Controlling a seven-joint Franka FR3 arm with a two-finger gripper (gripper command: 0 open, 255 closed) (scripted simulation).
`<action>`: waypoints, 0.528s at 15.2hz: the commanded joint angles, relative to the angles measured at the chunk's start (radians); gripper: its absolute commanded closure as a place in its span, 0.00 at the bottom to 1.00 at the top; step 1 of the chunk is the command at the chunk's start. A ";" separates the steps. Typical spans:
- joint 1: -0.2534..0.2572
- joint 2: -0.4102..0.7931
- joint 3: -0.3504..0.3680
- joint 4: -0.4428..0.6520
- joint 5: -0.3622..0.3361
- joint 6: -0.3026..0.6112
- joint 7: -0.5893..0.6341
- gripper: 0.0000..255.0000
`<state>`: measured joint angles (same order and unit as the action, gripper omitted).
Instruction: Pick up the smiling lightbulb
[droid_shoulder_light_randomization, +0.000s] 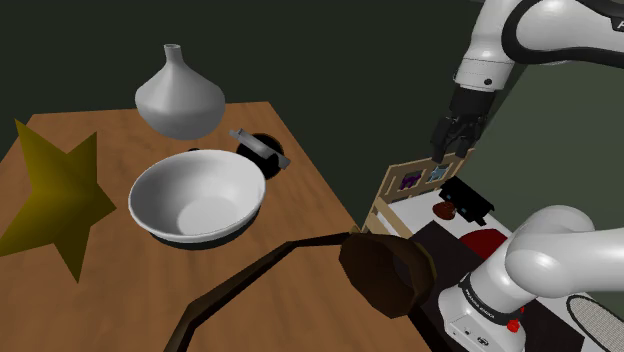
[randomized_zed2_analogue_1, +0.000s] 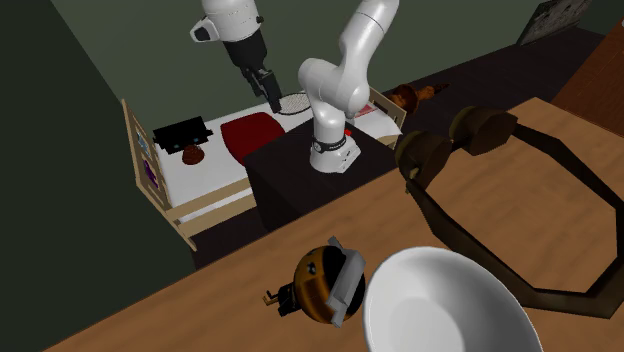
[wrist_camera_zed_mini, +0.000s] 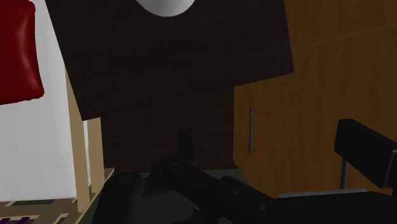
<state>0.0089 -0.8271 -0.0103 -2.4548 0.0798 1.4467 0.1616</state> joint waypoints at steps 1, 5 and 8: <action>0.000 0.000 0.000 0.000 0.000 0.000 0.000 0.00; 0.025 0.028 0.067 -0.016 0.091 0.111 0.086 0.00; 0.043 0.062 0.119 -0.015 0.152 0.199 0.146 0.00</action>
<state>0.0470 -0.7742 0.0931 -2.4693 0.2119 1.6148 0.2877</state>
